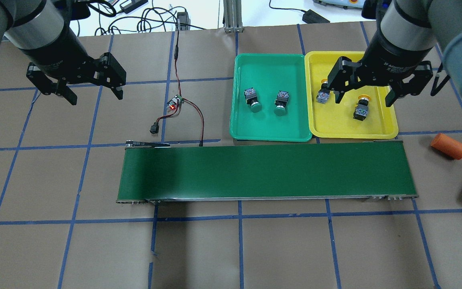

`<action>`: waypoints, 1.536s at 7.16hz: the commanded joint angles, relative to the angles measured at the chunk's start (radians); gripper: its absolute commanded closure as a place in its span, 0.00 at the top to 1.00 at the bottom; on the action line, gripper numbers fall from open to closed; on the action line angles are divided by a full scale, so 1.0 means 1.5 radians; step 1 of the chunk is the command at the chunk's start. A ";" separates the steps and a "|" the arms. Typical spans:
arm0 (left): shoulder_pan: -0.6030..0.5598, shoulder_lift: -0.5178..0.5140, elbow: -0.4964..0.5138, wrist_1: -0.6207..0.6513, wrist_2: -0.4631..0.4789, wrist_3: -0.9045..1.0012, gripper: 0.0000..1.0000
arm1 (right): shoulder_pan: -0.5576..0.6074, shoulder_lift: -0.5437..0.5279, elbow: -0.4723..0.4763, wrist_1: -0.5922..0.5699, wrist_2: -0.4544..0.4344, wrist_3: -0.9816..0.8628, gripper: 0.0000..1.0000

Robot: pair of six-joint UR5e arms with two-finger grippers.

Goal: Sort buttons by color to trays

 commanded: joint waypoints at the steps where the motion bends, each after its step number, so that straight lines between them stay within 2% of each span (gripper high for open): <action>1: 0.000 0.001 -0.005 0.001 0.000 0.000 1.00 | 0.018 0.020 0.047 -0.011 -0.004 -0.009 1.00; 5: 0.000 0.001 0.001 0.000 0.000 0.000 1.00 | 0.008 -0.036 0.051 0.032 -0.007 -0.015 1.00; 11: -0.001 0.003 -0.002 -0.001 0.007 0.002 1.00 | -0.002 -0.045 0.049 0.028 -0.014 -0.015 1.00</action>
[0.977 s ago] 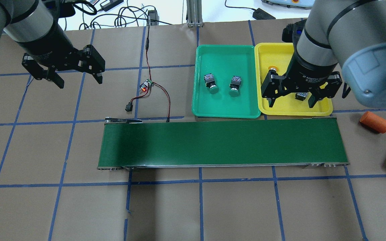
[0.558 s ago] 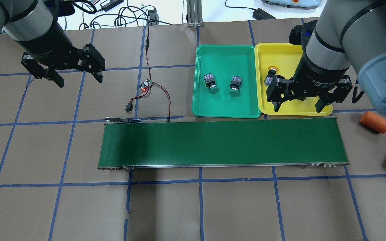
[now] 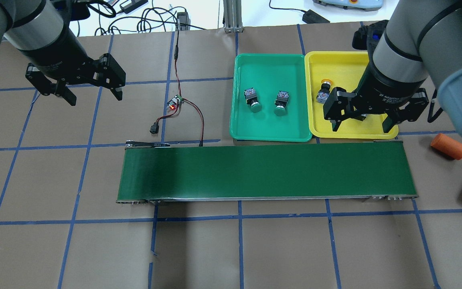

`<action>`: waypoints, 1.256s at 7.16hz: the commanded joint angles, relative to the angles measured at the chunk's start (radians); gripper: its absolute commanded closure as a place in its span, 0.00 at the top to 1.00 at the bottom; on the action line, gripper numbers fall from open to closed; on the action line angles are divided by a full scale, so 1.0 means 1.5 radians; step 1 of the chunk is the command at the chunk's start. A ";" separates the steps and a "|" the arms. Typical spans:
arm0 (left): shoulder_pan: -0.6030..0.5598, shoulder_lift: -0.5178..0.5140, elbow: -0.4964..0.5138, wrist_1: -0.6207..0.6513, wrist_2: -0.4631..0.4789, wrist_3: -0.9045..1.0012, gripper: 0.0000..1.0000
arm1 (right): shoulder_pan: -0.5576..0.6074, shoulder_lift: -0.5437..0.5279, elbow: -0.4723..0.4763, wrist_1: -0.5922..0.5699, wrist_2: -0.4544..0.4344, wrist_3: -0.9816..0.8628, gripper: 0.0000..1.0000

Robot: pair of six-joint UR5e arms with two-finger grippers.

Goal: Sort buttons by color to trays

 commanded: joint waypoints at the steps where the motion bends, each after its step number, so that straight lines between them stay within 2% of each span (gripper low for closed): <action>1: 0.000 0.000 -0.001 0.000 0.004 0.000 1.00 | -0.001 -0.002 0.002 0.001 -0.006 0.000 1.00; 9: 0.000 -0.001 0.002 0.000 0.000 0.000 1.00 | 0.003 0.000 0.005 -0.002 -0.007 -0.002 1.00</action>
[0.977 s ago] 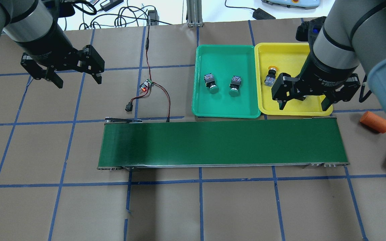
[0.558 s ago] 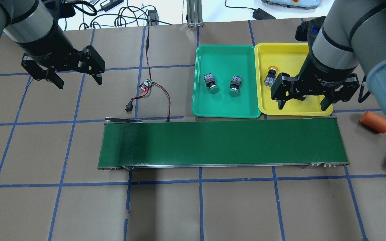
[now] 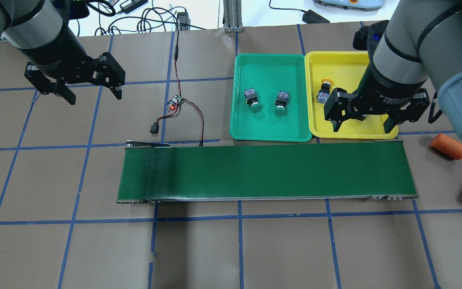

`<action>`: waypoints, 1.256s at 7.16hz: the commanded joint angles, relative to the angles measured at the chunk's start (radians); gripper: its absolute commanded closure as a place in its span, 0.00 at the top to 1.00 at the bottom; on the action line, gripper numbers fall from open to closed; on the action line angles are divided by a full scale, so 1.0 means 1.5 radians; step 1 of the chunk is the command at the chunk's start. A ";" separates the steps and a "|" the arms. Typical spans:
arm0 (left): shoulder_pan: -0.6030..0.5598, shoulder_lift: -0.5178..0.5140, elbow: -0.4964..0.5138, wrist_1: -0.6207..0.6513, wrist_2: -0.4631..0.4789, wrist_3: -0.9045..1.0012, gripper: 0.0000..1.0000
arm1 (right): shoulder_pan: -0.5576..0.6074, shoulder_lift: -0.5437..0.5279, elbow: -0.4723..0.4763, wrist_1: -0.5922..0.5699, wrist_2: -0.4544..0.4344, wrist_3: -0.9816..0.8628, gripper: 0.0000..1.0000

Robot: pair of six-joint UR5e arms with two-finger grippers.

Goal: Sort buttons by color to trays

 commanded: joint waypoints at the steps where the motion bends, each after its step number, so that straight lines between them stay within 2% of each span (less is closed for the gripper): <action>1: 0.001 -0.001 0.001 0.001 0.000 0.000 1.00 | 0.000 0.002 0.002 0.005 0.001 -0.002 1.00; 3: 0.001 -0.001 0.001 0.001 -0.002 0.000 1.00 | 0.000 0.002 0.007 0.006 0.000 0.007 1.00; 5: 0.001 -0.001 0.002 0.001 -0.003 0.000 1.00 | 0.002 0.000 0.073 -0.002 -0.001 0.009 1.00; 7: 0.001 -0.001 0.001 0.001 -0.003 0.000 1.00 | -0.002 -0.013 0.061 -0.028 -0.006 0.000 1.00; 9: 0.002 -0.002 0.003 0.001 -0.003 -0.001 1.00 | -0.003 0.023 0.041 -0.066 0.012 0.000 1.00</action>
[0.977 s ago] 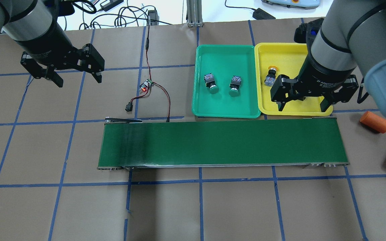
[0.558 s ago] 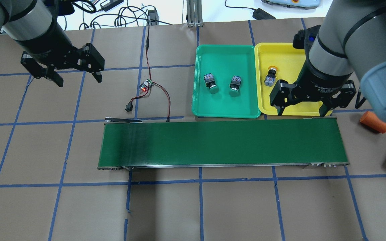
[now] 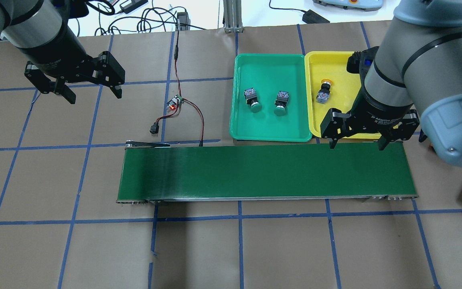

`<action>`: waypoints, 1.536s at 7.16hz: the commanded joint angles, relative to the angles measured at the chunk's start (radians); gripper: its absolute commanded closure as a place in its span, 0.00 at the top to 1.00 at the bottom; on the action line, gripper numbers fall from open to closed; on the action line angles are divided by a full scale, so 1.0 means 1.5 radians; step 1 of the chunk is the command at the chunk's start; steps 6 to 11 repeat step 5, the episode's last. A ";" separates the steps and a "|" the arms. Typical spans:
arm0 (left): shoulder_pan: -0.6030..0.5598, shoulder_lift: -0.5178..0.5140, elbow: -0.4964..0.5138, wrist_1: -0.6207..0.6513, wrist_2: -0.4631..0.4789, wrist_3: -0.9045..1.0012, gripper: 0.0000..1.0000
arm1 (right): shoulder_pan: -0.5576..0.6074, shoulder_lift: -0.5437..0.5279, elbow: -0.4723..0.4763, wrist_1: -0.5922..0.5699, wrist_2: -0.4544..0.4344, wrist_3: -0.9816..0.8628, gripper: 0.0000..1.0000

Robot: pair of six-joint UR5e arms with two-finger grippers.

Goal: Sort buttons by color to trays

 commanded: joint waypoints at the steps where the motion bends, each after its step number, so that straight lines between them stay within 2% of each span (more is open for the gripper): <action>1: 0.000 0.000 0.000 0.000 -0.001 0.000 1.00 | 0.003 0.024 -0.040 -0.032 0.013 0.013 1.00; 5: 0.000 -0.001 -0.001 0.000 0.000 0.000 1.00 | 0.004 0.014 -0.050 0.039 0.014 0.012 1.00; 11: 0.000 -0.001 -0.001 0.000 0.000 0.000 1.00 | 0.004 0.014 -0.050 0.039 0.014 0.012 1.00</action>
